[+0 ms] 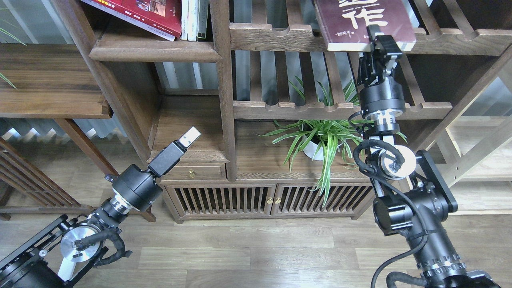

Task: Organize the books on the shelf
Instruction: 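Tip the maroon book outward from the upper shelf with the right gripper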

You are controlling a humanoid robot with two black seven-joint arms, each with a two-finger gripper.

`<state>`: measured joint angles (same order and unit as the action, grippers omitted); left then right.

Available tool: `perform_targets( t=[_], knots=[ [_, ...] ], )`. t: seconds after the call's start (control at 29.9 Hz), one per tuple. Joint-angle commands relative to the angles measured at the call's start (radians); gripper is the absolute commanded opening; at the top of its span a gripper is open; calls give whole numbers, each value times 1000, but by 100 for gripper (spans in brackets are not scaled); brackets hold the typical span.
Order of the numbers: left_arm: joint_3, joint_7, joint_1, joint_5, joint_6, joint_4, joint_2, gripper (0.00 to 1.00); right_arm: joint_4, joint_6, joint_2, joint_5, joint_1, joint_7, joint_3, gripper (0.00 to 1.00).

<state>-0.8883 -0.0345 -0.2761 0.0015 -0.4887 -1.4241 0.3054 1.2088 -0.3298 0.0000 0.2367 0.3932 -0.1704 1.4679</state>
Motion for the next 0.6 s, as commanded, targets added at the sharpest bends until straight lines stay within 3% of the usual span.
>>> perform_targets(
  t=[0.0, 0.07, 0.4, 0.57],
  knots=[
    [-9, -8, -6, -9, 0, 24, -8, 99, 8, -104, 0, 30, -20, -4, -6, 3],
    [-12, -12, -12, -14, 0, 36, -9, 99, 23, -159, 0, 44, -36, -3, -12, 3],
    [-86, -10, -92, -64, 0, 163, -11, 99, 109, -159, 0, 49, -218, 0, -87, 2],
    [-81, -8, -155, -83, 0, 231, -22, 99, 120, -159, 0, 49, -223, 0, -156, 2]
  ],
)
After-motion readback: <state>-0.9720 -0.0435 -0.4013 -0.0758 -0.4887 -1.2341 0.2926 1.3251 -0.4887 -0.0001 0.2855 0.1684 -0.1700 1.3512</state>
